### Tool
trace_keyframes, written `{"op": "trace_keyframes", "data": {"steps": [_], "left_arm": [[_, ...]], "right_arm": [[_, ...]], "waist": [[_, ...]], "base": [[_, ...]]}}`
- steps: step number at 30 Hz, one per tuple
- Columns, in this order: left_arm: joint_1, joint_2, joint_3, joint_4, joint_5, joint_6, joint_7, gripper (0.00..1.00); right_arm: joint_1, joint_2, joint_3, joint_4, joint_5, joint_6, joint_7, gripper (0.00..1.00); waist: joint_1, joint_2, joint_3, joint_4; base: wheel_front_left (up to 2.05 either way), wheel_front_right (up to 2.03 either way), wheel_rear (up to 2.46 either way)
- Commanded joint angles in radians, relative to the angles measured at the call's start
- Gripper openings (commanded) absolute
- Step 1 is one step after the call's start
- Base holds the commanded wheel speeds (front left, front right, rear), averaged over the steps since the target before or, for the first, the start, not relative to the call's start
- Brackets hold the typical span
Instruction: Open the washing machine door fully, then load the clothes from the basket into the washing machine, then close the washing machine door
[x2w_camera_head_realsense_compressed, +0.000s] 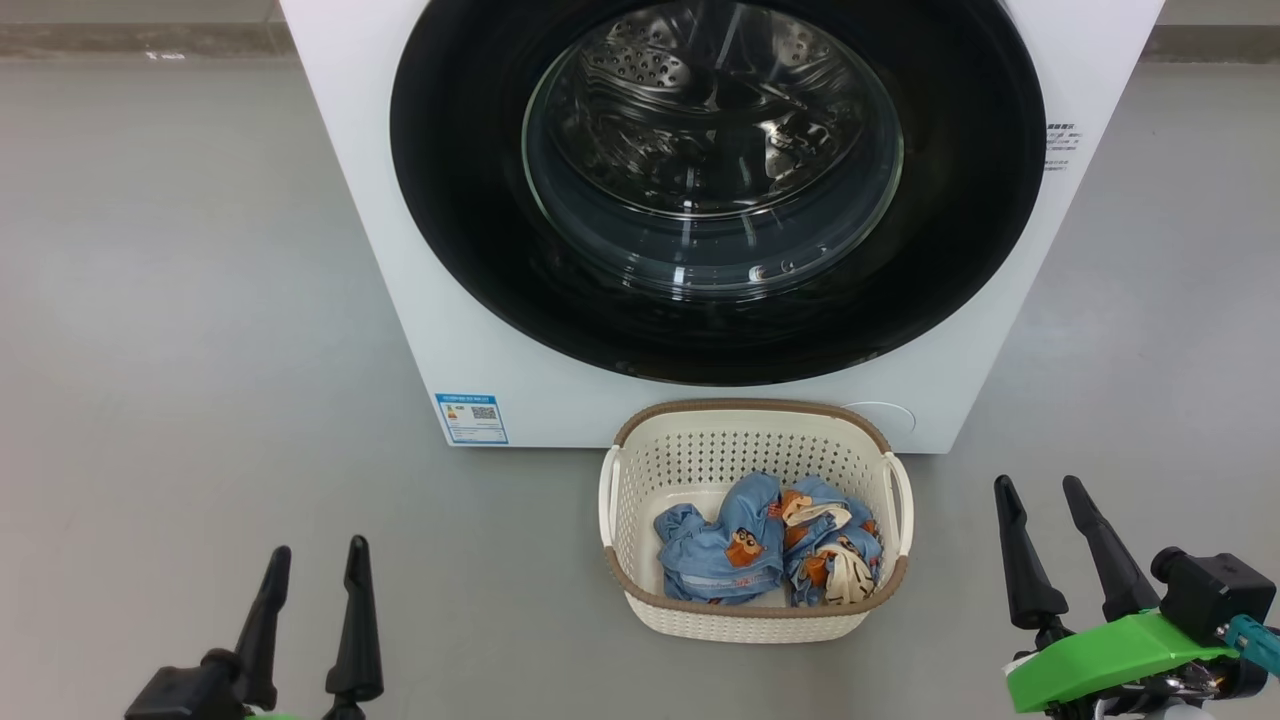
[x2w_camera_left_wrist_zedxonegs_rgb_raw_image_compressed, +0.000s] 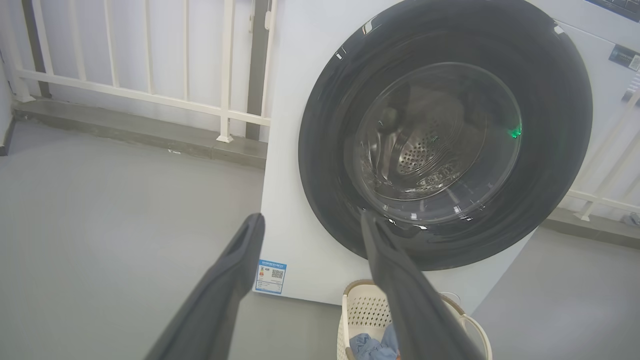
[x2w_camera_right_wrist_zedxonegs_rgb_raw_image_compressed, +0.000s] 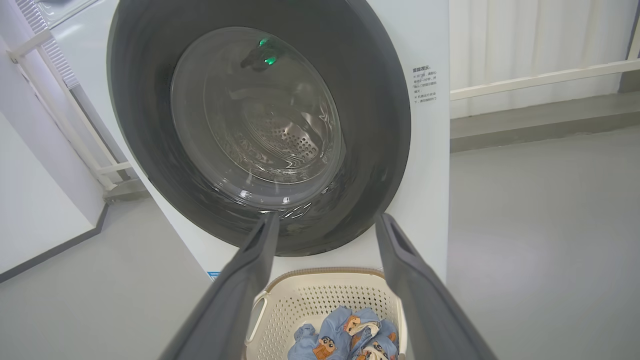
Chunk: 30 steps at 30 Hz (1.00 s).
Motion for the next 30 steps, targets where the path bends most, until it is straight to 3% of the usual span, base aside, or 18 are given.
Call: {"op": "trace_keyframes", "data": {"steps": [1, 11, 30], "left_arm": [[-0.015, 0.012, 0.024, -0.018, 0.039, -0.005, -0.019, 1.00], [-0.021, 0.018, 0.022, -0.002, 0.114, -0.005, -0.039, 1.00], [-0.038, 0.019, 0.034, 0.034, 0.134, -0.005, -0.039, 1.00]], "right_arm": [[-0.017, -0.014, 0.016, -0.028, -0.039, 0.006, -0.018, 1.00], [0.011, -0.008, -0.009, -0.018, -0.128, 0.006, -0.039, 1.00], [0.009, 0.007, -0.025, -0.017, -0.137, 0.006, -0.039, 1.00]], "waist": [[-0.0001, -0.0001, 0.000, 0.001], [-0.0001, -0.0001, 0.006, -0.002], [-0.0001, -0.0001, 0.017, -0.011]], "base": [[0.00, 0.00, 0.00], [0.00, 0.00, 0.00], [0.02, 0.02, -0.05]]}}
